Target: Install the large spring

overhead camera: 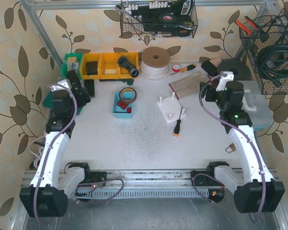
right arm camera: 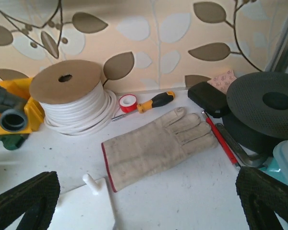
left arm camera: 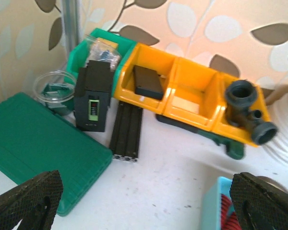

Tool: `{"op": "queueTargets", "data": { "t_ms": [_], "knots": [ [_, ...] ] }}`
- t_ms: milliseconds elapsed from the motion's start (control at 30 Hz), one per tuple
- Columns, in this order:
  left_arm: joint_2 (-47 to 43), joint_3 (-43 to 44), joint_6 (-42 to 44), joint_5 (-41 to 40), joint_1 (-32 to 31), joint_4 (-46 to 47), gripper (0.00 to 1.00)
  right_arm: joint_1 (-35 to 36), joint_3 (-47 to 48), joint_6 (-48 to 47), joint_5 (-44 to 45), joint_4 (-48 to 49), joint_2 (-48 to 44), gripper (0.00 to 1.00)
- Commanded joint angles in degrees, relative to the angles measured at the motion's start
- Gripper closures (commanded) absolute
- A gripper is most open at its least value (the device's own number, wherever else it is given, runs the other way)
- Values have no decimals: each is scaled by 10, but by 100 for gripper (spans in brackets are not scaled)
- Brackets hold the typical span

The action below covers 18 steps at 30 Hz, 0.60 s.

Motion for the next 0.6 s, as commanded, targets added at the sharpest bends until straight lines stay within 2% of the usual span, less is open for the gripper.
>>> {"op": "queueTargets", "data": {
  "t_ms": [0, 100, 267, 367, 467, 567],
  "knots": [
    [-16, 80, -54, 85, -4, -157, 3, 2, 85, 84, 4, -211, 28, 0],
    [-25, 88, -109, 111, -4, -215, 3, 1, 105, 117, -2, -274, 51, 0],
    [-59, 16, -123, 271, -4, -125, 2, -22, 43, 155, -126, -217, 40, 0],
    [-58, -10, -128, 340, -4, -80, 3, -22, 37, 159, -149, -228, 56, 0],
    [-46, -32, -134, 366, -11, -66, 6, -20, 30, 182, -185, -245, 71, 5],
    [-43, -51, -129, 343, -51, -68, 8, 3, 21, 181, -197, -266, 74, 10]
  ]
}}
